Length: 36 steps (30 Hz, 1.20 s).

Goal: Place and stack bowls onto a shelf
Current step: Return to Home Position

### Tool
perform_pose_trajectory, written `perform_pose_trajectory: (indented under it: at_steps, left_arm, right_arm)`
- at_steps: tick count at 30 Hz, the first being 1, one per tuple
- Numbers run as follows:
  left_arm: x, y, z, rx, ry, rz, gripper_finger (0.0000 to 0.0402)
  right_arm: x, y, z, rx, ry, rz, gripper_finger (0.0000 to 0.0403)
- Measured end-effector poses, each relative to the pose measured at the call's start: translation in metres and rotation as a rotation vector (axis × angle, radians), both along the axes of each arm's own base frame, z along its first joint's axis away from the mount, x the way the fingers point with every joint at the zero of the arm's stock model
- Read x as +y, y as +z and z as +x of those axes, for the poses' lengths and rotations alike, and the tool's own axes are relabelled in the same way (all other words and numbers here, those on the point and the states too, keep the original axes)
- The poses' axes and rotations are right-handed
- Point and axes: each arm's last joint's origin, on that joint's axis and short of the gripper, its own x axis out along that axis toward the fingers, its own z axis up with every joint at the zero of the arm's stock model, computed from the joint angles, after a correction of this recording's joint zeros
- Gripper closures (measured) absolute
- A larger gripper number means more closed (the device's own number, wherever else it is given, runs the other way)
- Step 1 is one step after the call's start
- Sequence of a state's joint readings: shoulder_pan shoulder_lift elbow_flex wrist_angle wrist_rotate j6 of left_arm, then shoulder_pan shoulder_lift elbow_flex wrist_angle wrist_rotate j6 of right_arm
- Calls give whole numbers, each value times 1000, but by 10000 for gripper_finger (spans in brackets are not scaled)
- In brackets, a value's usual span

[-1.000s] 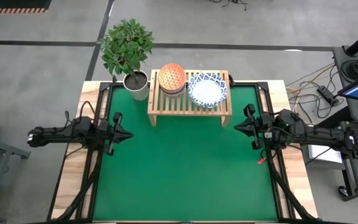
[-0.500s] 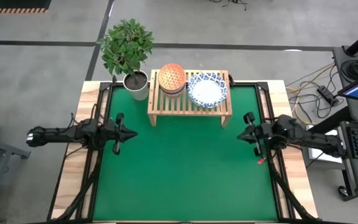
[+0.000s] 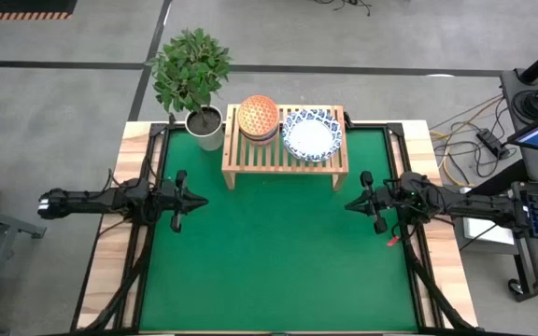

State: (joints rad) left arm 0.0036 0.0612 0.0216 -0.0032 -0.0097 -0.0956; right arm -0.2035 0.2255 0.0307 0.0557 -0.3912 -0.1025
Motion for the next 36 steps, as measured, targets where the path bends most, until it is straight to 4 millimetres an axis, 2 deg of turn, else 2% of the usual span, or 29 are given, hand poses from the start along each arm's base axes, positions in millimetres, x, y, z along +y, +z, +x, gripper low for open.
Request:
perform_pose_trajectory:
  at_steps: [7,36]
  left_arm:
    - [0,-1,0,6,0,0,400]
    - [0,-1,1,15,0,0,400]
  right_arm:
    - [-1,-5,3,61,-9,67,392]
    - [-1,-5,3,67,-9,67,392]
